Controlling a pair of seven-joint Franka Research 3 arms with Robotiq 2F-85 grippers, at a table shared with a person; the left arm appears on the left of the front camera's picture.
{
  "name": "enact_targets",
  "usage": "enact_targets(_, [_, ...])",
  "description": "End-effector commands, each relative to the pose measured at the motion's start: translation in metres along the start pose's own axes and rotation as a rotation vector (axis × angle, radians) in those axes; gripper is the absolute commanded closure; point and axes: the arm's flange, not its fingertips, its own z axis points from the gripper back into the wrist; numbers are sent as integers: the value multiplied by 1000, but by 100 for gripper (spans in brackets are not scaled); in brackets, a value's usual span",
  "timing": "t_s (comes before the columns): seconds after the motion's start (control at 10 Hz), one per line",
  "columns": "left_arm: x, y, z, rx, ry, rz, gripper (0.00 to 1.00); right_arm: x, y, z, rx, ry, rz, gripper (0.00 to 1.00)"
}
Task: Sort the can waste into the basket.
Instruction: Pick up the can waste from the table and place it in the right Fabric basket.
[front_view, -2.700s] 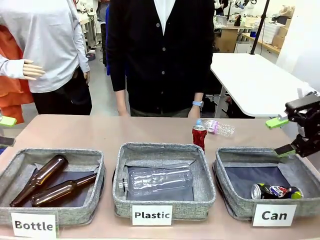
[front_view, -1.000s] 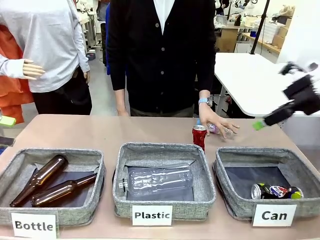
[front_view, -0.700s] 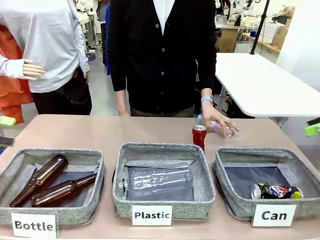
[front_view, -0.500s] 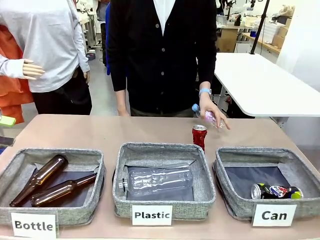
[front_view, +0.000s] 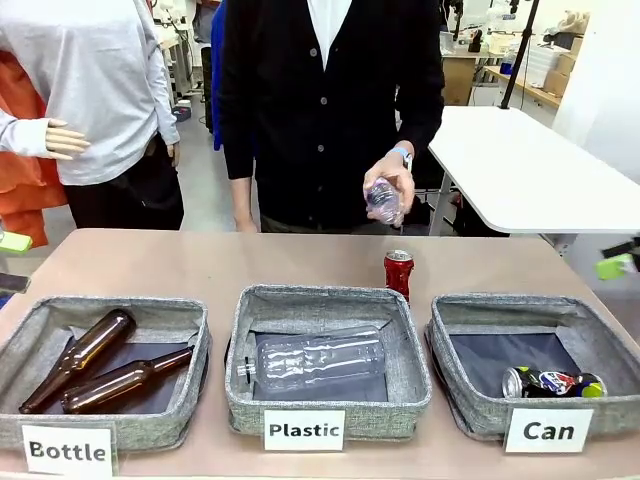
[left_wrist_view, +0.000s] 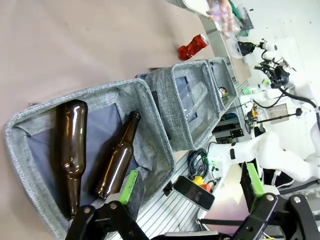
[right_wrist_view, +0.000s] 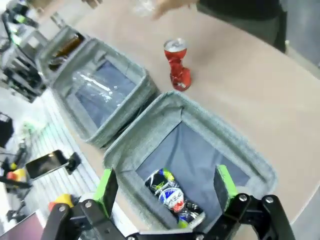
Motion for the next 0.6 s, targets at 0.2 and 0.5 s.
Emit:
enact_targets(0.2, [-1, -3, 3, -3, 9, 5, 0, 54, -9, -109, -101, 77, 213, 0])
enact_targets(0.5, [-1, -3, 3, -3, 9, 5, 0, 50, -15, -105, -82, 66, 229, 0])
